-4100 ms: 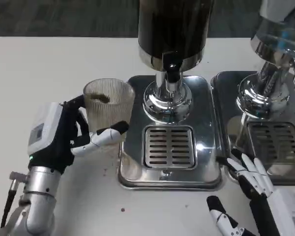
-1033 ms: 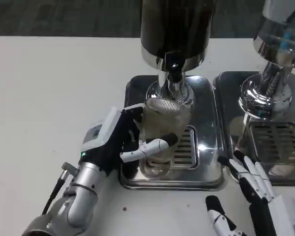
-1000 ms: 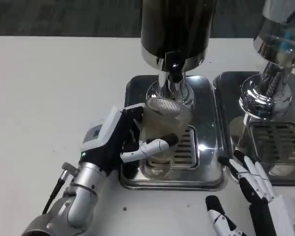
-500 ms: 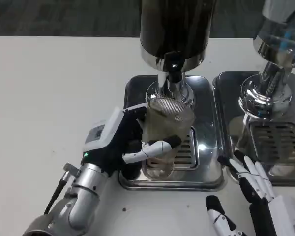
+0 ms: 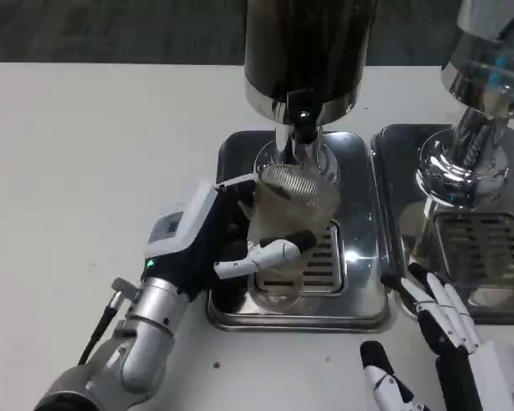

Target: Grasp the cup under the faucet to collect the drink, then remove the cup.

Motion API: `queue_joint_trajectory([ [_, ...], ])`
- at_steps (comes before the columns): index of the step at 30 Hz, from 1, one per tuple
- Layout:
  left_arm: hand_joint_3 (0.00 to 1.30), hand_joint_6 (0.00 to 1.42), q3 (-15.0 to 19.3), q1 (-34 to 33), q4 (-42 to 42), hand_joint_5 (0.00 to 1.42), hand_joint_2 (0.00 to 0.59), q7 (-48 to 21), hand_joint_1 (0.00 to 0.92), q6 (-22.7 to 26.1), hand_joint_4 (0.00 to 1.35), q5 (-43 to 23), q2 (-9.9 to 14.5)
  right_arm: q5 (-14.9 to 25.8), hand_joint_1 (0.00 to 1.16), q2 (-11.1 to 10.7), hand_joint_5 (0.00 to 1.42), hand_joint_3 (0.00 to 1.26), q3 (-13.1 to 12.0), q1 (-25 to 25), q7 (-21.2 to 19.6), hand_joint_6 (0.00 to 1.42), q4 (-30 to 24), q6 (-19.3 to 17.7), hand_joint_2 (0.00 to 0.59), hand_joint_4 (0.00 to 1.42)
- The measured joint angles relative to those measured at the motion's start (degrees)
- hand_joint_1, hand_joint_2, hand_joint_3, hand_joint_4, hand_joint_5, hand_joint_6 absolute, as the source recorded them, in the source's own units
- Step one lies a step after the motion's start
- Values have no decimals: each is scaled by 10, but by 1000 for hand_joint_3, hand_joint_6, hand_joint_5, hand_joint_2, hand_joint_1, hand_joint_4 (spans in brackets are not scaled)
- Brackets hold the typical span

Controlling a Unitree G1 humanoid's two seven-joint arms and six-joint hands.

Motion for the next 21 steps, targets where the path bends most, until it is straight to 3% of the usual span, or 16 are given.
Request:
queue_joint_trajectory([
  [21, 526, 636, -1, -34, 32, 833, 190, 2, 206, 15, 647, 0, -18, 0, 214, 1, 61, 209, 0, 13, 0, 265, -16, 1, 385, 74],
])
